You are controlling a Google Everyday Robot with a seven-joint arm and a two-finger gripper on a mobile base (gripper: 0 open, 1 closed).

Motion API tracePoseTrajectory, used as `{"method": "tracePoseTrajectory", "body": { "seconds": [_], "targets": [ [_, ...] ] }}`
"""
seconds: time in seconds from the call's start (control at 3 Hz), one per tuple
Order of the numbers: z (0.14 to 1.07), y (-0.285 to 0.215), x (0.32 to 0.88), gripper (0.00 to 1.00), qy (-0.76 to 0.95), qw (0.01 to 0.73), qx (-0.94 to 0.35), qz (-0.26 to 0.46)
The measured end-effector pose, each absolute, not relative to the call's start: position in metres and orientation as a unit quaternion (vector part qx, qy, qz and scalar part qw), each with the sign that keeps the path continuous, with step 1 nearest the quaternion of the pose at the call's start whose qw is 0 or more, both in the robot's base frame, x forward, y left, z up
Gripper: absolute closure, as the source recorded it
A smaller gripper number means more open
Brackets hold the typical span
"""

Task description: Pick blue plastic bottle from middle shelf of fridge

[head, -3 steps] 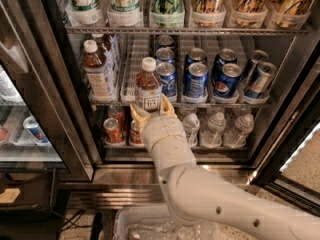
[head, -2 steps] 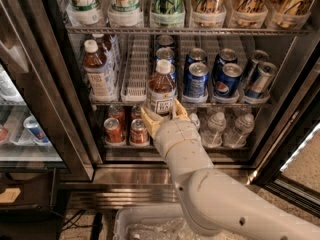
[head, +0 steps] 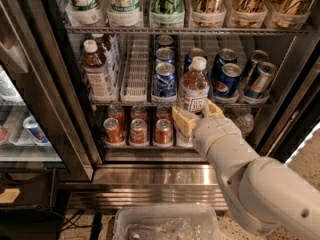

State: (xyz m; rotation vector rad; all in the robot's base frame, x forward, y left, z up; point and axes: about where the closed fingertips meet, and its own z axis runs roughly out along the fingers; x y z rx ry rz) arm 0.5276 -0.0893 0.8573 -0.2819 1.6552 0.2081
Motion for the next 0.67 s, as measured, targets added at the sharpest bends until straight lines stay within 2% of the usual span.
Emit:
{"method": "tracePoseTrajectory", "body": {
  "seconds": [0.33,0.67],
  "targets": [
    [0.8572,-0.1213,0.5310,1.00,0.752,0.638,-0.143,0.085],
    [0.8495,-0.1265,0.5249,1.00,0.762,0.615,-0.167,0.113]
  ]
}}
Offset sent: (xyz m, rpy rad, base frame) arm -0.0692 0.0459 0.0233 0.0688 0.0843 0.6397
